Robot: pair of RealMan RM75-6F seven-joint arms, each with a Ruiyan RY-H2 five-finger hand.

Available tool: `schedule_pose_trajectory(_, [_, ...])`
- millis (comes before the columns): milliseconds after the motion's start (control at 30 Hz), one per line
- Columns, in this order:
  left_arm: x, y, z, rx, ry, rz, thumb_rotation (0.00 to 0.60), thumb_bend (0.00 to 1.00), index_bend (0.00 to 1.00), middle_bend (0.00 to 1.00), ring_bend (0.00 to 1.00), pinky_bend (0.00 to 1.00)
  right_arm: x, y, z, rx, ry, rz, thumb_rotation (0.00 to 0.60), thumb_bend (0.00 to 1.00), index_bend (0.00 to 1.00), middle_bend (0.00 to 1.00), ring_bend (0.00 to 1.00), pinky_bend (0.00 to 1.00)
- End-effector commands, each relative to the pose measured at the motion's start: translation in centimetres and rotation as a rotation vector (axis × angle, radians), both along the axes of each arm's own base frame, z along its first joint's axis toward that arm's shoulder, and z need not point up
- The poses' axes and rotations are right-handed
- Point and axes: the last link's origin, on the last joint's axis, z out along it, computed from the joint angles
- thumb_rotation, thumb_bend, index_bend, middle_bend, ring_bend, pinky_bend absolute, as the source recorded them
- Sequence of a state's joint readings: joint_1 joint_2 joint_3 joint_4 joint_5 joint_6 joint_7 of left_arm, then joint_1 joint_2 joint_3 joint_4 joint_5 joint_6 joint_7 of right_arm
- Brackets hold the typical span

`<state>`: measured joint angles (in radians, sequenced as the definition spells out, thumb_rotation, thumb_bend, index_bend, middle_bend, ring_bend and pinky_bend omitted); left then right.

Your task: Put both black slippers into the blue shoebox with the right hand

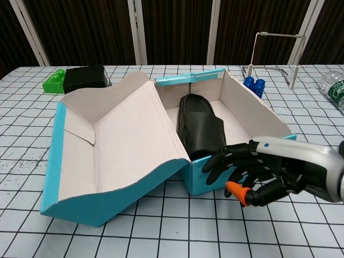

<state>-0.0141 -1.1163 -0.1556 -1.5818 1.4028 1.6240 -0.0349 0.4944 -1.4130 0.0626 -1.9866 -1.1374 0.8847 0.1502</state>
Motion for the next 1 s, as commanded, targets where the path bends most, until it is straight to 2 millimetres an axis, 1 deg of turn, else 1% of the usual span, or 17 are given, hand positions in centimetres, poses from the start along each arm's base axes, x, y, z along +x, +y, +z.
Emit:
schedule_pose_trajectory(33, [0.0, 0.0, -0.1, -0.002, 0.001, 0.0, 0.6, 0.04, 0.22, 0.05, 0.0, 0.04, 0.0, -0.6, -0.3, 0.0, 0.001, -0.011, 0.6, 0.59, 0.3, 0.27, 0.37, 0.44])
schedule_pose_trajectory(300, [0.1, 0.1, -0.2, -0.009, 0.005, -0.001, 0.6, 0.04, 0.22, 0.05, 0.0, 0.04, 0.2, -1.5, -0.7, 0.011, -0.011, -0.037, 0.6, 0.61, 0.29, 0.25, 0.36, 0.44])
schedule_pose_trajectory(433, [0.1, 0.1, -0.2, -0.009, 0.005, 0.0, 0.6, 0.04, 0.22, 0.05, 0.0, 0.04, 0.5, -1.5, -0.8, 0.018, -0.013, -0.03, 0.6, 0.61, 0.29, 0.25, 0.36, 0.44])
schedule_pose_trajectory(567, [0.0, 0.1, -0.1, -0.005, 0.004, 0.001, 0.6, 0.04, 0.22, 0.05, 0.0, 0.04, 0.4, -1.5, -0.6, 0.022, -0.005, -0.029, 0.6, 0.61, 0.29, 0.25, 0.36, 0.44])
schedule_pose_trajectory(700, [0.0, 0.1, -0.1, -0.004, 0.002, 0.002, 0.6, 0.04, 0.22, 0.05, 0.0, 0.04, 0.4, -0.9, -0.3, 0.036, -0.001, -0.024, 0.6, 0.61, 0.29, 0.25, 0.36, 0.44])
schedule_pose_trajectory(800, [0.0, 0.1, -0.1, -0.005, 0.002, 0.001, 0.6, 0.04, 0.22, 0.05, 0.0, 0.04, 0.7, -0.4, -0.3, 0.064, -0.004, -0.011, 0.6, 0.61, 0.29, 0.29, 0.38, 0.44])
schedule_pose_trajectory(900, [0.1, 0.0, -0.1, 0.001, 0.001, -0.001, 0.6, 0.04, 0.22, 0.05, 0.0, 0.04, 2.1, 0.7, -0.7, 0.176, -0.055, 0.001, 0.6, 0.61, 0.29, 0.3, 0.39, 0.44])
schedule_pose_trajectory(1000, [0.0, 0.0, 0.0, 0.003, 0.0, 0.002, 0.6, 0.04, 0.22, 0.05, 0.0, 0.04, 2.8, 0.8, -0.7, 0.231, -0.082, 0.026, 0.6, 0.61, 0.29, 0.3, 0.39, 0.44])
